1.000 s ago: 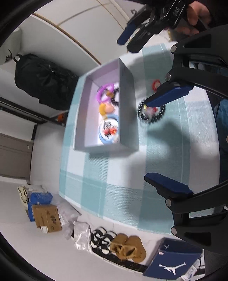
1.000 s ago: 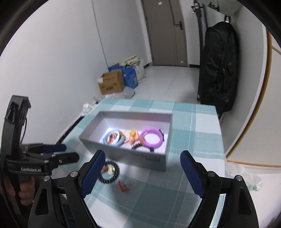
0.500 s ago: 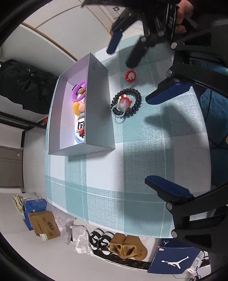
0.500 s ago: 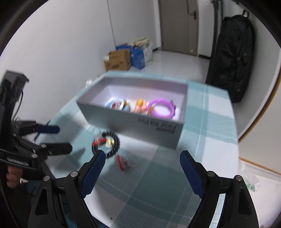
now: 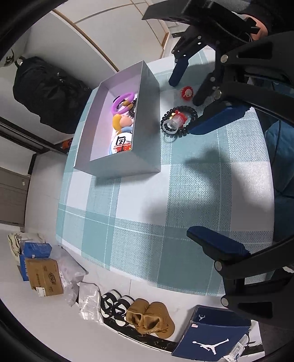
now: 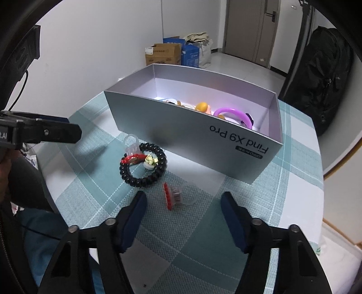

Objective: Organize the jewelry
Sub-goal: 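Grasp the red charm with clear ring using the right tool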

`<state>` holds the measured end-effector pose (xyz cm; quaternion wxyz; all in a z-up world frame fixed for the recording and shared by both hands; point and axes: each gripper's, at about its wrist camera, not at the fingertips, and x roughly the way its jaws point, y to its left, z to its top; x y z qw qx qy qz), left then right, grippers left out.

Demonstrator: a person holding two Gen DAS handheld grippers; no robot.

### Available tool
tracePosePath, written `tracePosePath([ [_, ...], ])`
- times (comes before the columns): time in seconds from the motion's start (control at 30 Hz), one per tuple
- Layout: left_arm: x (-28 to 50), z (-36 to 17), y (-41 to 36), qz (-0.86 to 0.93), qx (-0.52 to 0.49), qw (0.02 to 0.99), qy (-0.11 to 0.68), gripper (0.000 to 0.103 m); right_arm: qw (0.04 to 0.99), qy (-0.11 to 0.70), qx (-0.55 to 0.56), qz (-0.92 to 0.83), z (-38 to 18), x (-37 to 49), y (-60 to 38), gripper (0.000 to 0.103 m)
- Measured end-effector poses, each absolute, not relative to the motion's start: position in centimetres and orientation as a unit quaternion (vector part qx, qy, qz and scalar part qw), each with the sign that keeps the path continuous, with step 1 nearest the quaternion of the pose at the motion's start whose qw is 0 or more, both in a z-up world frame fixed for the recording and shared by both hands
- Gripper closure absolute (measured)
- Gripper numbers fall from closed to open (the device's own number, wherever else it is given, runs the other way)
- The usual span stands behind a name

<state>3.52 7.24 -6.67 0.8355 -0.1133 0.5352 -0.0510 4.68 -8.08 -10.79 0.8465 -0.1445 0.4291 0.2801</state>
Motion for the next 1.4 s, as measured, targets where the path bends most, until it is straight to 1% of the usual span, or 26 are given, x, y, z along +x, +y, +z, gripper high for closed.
tracePosePath([
  [0.07,3.5,-6.6,7.1,-0.047,-0.106,0.836,0.536,0.023,0.846,0.428,-0.144,0.284,-10.8,4.8,-8.0,0.050],
  [0.13,3.5,-6.5,7.1,-0.040,-0.094,0.839,0.534,0.023,0.845,0.427,-0.147,0.285,-10.8,4.8,-8.0,0.052],
  [0.2,3.5,-6.3,7.2,-0.035,-0.088,0.843,0.529,0.023,0.844,0.425,-0.151,0.289,-10.7,4.8,-8.0,0.060],
  [0.23,3.5,-6.3,7.3,-0.033,-0.088,0.845,0.527,0.023,0.844,0.425,-0.151,0.289,-10.8,4.9,-8.0,0.062],
  [0.27,3.5,-6.3,7.5,-0.030,-0.089,0.845,0.526,0.023,0.845,0.425,-0.151,0.287,-10.8,4.9,-8.0,0.070],
  [0.3,3.5,-6.4,7.6,-0.028,-0.091,0.845,0.526,0.023,0.845,0.425,-0.150,0.287,-10.7,5.0,-8.1,0.074],
  [0.5,3.8,-6.5,8.2,-0.041,-0.121,0.843,0.523,0.023,0.855,0.425,-0.148,0.259,-10.2,5.7,-8.6,0.075],
  [0.67,4.1,-6.2,7.9,-0.068,-0.137,0.844,0.514,0.024,0.864,0.417,-0.120,0.256,-9.2,6.0,-9.5,0.075],
  [0.93,4.1,-6.7,5.4,-0.096,-0.104,0.836,0.530,0.024,0.870,0.412,-0.116,0.245,-8.7,5.5,-10.0,0.075],
  [1.23,4.3,-7.2,3.2,-0.110,-0.063,0.839,0.529,0.024,0.880,0.408,-0.095,0.222,-7.7,5.5,-11.4,0.075],
  [1.4,4.2,-7.3,1.6,-0.107,-0.009,0.850,0.516,0.024,0.879,0.411,-0.082,0.226,-7.5,5.4,-11.9,0.075],
])
